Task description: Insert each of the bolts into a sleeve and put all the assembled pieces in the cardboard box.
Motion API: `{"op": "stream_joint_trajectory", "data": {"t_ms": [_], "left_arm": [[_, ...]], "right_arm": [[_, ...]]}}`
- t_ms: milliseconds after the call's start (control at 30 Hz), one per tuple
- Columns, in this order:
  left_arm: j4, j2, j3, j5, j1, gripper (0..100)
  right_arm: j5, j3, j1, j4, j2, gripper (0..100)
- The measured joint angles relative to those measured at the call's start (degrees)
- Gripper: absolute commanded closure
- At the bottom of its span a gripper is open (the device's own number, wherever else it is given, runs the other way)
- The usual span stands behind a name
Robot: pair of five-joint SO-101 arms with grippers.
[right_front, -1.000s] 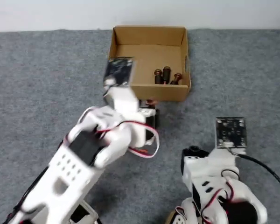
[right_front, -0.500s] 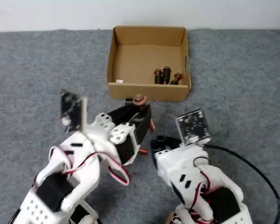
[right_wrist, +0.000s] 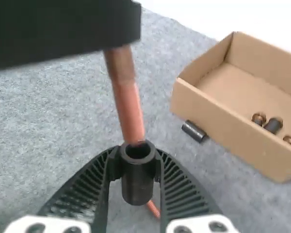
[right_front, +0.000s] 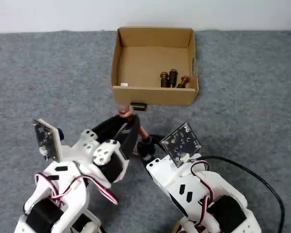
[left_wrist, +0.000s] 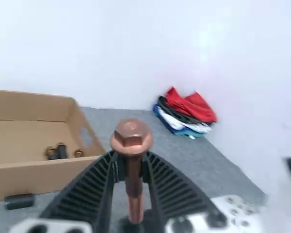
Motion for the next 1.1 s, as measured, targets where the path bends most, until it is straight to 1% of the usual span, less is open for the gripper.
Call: {"op": "stream_joint_trajectory", "data": {"t_ms": [133, 233, 433, 800, 867, 933, 1033, 1100], "left_arm": [[0.0, -0.2, 0.1, 0.0, -2.8, 100], [0.0, -0.2, 0.4, 0.1, -2.7, 100], [0.0, -0.3, 2.5, 1.8, 1.4, 100], [-0.6, -0.9, 9.7, 1.8, 2.5, 100], [-0.6, -0.9, 11.0, 1.7, 3.6, 99], [-0.6, -0.9, 11.2, -0.2, 4.6, 96], [-0.4, -0.9, 11.2, -2.1, 5.2, 85], [0.4, -0.9, 11.0, -3.3, 5.2, 79]], "right_arm": [[1.0, 0.0, 0.0, 0.0, 0.0, 99.1], [1.4, -0.1, 0.0, 0.0, 0.0, 99.1], [4.4, -0.1, 0.0, 0.0, 0.1, 99.1], [4.8, -1.1, 0.0, -2.0, 0.3, 99.1], [4.8, -1.1, 0.0, -2.0, 0.3, 99.1], [4.8, -1.1, 0.0, -2.0, 0.3, 99.1], [4.8, -1.1, 0.1, -2.0, 0.3, 99.1], [4.8, -1.1, 0.1, -2.0, 0.3, 99.1]]}}
